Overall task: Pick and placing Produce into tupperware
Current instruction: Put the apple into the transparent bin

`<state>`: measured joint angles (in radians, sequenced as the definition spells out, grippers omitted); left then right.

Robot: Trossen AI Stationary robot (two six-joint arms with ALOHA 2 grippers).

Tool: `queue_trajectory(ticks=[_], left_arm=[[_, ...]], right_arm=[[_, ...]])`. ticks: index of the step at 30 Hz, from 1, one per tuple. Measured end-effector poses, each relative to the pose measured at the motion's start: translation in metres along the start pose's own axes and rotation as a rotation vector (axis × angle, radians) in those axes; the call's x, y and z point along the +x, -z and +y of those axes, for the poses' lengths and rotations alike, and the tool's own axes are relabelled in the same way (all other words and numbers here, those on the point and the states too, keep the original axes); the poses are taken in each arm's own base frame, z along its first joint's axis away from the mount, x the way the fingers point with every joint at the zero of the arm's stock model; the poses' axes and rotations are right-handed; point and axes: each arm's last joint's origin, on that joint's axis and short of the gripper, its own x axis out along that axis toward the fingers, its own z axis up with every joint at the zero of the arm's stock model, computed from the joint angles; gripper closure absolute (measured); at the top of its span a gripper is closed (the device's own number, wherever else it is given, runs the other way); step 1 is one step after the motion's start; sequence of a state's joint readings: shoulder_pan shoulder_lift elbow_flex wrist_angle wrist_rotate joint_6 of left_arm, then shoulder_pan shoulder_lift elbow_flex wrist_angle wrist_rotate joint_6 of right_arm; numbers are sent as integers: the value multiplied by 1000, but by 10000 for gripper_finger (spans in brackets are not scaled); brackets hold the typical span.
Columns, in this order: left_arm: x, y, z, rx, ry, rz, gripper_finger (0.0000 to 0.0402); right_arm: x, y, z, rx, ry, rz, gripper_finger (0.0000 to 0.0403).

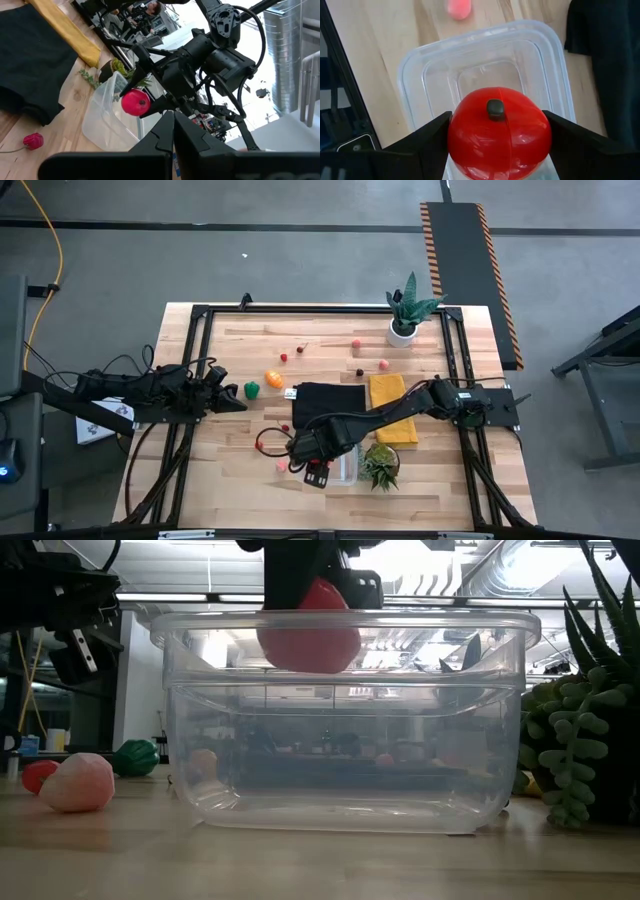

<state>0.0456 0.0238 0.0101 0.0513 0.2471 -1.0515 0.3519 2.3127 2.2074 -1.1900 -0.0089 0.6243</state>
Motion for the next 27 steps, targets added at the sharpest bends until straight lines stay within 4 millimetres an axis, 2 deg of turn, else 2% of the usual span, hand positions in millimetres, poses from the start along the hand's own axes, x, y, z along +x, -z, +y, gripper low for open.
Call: queue_trajectory(ticks=[6,13,27], left_arm=[[0,0,0,0,0,0,401],[0,0,0,0,0,1,401],[0,0,0,4,0,1,401]], right_arm=[[0,0,0,-3,1,-1,138],[15,4,-3,14,-1,28,138],[16,-1,-7,8,1,-1,138]])
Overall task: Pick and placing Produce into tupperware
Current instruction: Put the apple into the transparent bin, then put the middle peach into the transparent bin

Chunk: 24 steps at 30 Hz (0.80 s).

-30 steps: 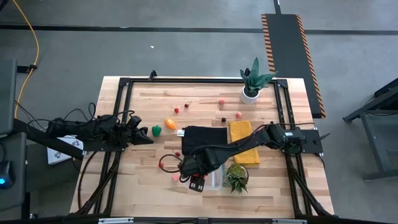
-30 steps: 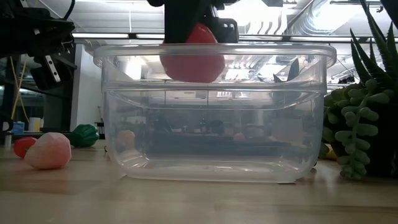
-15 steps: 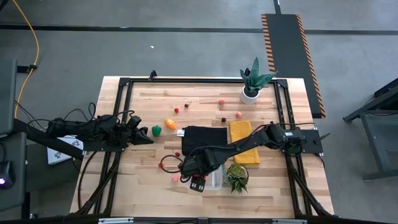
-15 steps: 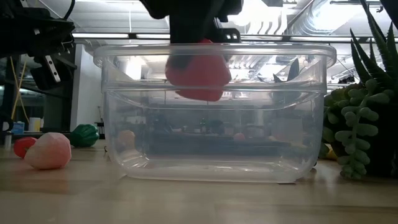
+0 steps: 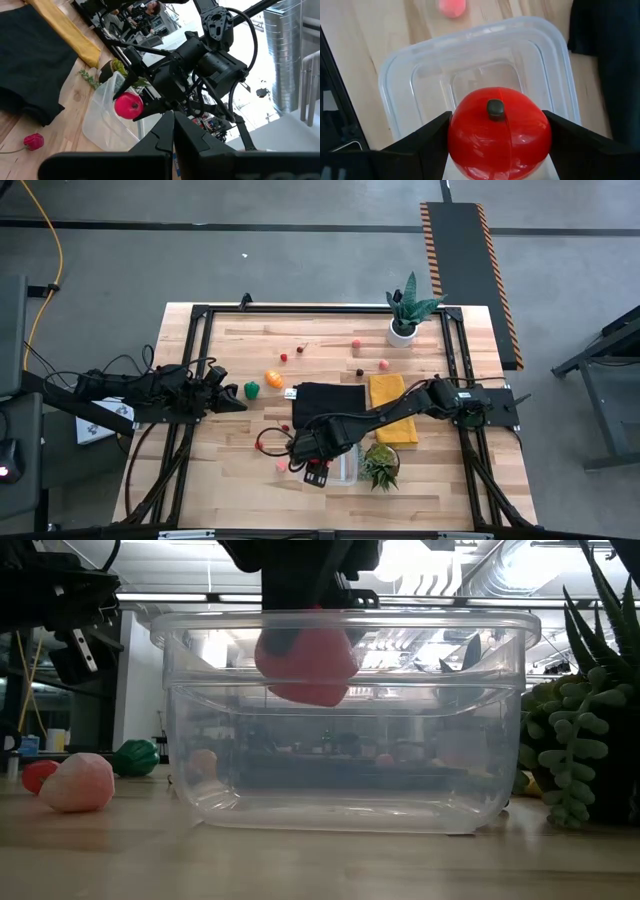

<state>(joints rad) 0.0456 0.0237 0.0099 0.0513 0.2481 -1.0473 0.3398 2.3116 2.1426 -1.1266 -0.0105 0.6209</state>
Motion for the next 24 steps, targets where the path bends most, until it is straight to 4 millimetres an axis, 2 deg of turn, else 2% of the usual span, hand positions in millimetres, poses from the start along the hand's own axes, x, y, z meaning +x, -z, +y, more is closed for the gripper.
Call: queue_trajectory(ticks=[6,14,24], left_arm=[[0,0,0,0,2,3,401],[0,0,0,7,2,3,401],[0,0,0,7,2,3,401]], right_arm=[[0,-1,0,3,-2,-3,135],[0,-1,0,9,-2,-3,93],[0,-1,0,28,-2,-3,89]])
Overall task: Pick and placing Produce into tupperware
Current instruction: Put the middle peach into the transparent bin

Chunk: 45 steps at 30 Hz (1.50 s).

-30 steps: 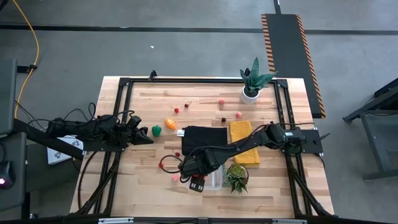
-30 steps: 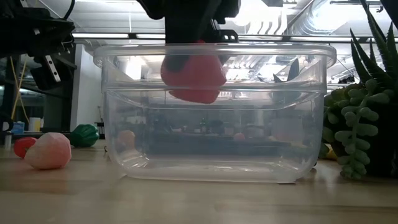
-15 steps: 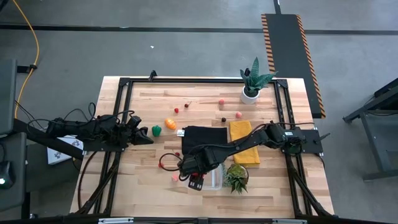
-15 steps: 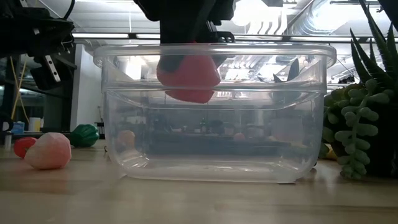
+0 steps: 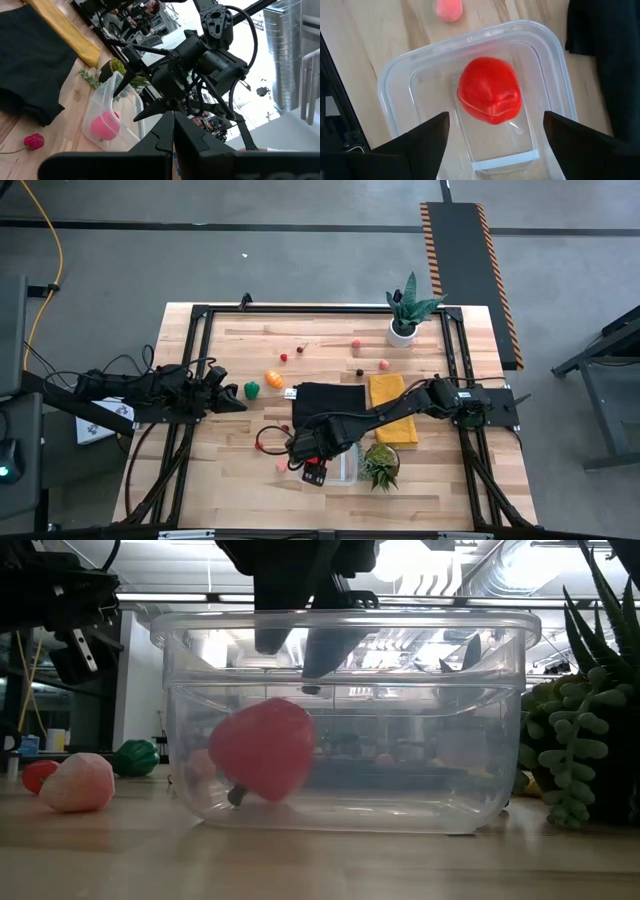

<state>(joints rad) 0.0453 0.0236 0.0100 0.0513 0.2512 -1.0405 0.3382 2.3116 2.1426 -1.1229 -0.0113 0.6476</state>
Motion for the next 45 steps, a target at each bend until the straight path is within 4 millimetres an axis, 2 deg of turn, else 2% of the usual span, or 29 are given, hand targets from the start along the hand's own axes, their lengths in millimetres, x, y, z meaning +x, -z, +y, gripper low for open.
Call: queue_trajectory(ticks=[6,14,23,31,40,45], left_arm=[[0,0,0,0,1,0,401],[0,0,0,0,5,7,401],[0,0,0,0,9,12,401],[0,0,-1,0,14,18,401],[0,1,-1,1,17,22,401],[0,1,-1,0,19,24,401]], right_arm=[[-5,-4,1,1,-15,-21,89],[-41,-18,-2,-26,20,-111,104],[-81,-10,-23,6,141,-113,180],[-96,2,-41,89,272,-22,233],[-112,-3,-59,184,367,-115,237],[-120,-7,-69,187,359,-120,238]])
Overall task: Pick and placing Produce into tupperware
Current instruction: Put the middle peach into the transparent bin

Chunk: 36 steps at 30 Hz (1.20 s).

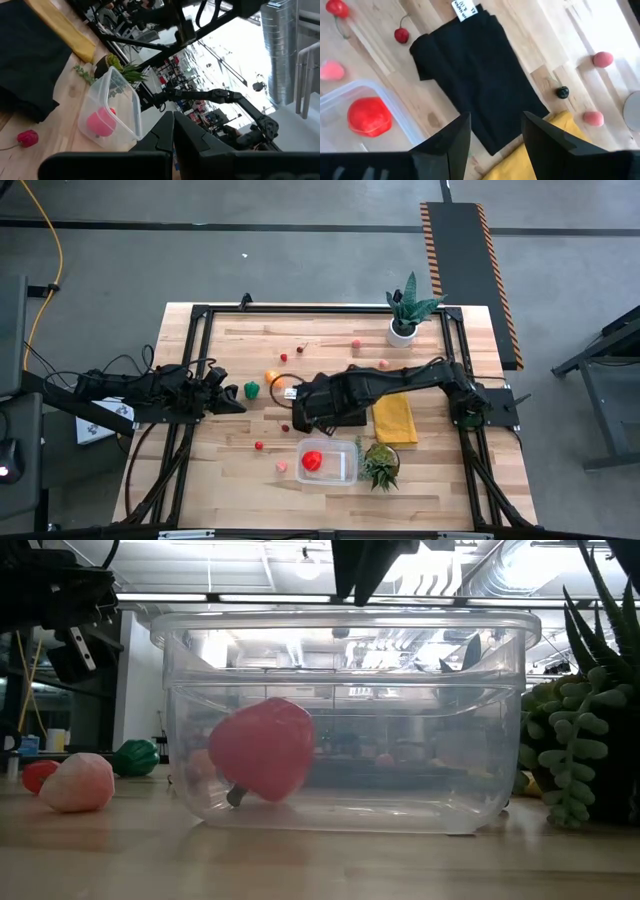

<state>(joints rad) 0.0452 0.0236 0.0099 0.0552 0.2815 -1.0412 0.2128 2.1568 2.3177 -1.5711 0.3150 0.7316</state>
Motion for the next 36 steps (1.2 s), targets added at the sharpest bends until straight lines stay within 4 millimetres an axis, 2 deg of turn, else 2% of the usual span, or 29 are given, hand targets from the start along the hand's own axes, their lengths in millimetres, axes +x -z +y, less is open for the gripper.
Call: queue_trajectory(ticks=[5,15,30,36], left_arm=[[0,0,0,1,2,2,401],[0,0,0,1,2,2,401],[0,0,0,-10,1,2,401],[0,0,0,-10,-2,-4,401]], right_arm=[[-6,-5,-12,-8,-34,12,238],[-41,-8,-47,3,-78,-60,238],[-101,-5,-125,6,-128,-213,238],[-120,2,-147,7,-102,-281,238]])
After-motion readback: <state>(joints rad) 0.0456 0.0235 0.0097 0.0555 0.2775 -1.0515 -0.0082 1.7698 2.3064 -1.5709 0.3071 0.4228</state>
